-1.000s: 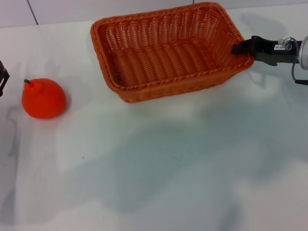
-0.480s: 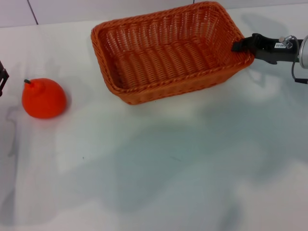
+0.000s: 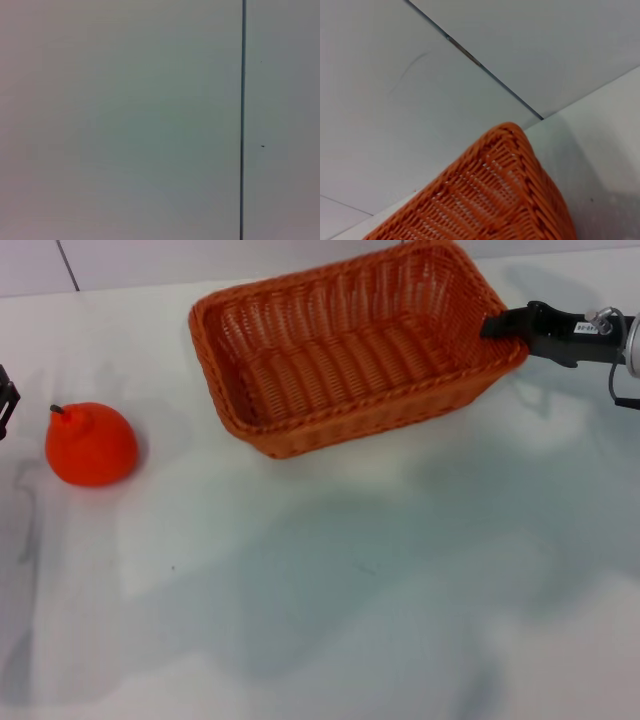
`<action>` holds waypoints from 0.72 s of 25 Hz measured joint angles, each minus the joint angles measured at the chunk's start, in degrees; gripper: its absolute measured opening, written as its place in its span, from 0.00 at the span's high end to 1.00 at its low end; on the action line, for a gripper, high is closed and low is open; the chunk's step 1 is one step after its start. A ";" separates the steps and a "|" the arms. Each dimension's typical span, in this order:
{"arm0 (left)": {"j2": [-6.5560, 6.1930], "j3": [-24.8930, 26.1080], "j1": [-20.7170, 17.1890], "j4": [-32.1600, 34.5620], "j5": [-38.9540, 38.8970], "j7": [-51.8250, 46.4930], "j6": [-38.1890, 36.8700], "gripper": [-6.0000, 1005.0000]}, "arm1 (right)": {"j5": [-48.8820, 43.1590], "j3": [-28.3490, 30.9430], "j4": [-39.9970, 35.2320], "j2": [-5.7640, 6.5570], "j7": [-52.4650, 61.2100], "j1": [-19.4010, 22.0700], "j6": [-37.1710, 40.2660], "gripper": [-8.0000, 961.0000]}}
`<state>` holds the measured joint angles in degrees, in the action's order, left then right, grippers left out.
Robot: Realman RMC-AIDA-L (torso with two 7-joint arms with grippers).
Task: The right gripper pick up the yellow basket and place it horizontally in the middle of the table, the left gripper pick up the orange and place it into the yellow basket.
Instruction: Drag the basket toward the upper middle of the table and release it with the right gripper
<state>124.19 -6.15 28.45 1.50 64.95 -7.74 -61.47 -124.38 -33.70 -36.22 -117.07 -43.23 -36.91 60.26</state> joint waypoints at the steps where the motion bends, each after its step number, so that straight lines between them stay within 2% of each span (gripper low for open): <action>1: 0.00 0.00 0.01 0.00 0.00 0.00 0.01 0.10 | 0.02 0.03 0.00 -0.06 -0.20 -0.03 -0.09 0.67; 4: -0.01 0.00 0.00 0.00 0.00 0.00 0.03 0.10 | 0.25 0.15 0.00 -0.16 -0.84 -0.23 -0.21 0.67; 15: -0.12 0.01 -0.12 0.00 0.00 -0.23 0.04 0.10 | 4.17 0.54 -0.25 -0.85 -5.56 1.25 -3.21 0.40; 17: -0.17 0.05 -0.02 0.00 0.00 -0.48 0.04 0.10 | 5.17 0.87 -1.15 -0.84 -6.68 2.31 -3.93 0.16; 18: -0.19 0.07 0.09 0.00 0.00 -0.71 0.04 0.10 | 5.71 1.03 -1.69 -0.83 -7.32 2.85 -4.29 0.14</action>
<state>124.00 -6.08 28.54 1.50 64.95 -8.45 -61.43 -118.67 -32.67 -37.91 -117.90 -50.55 -34.05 55.97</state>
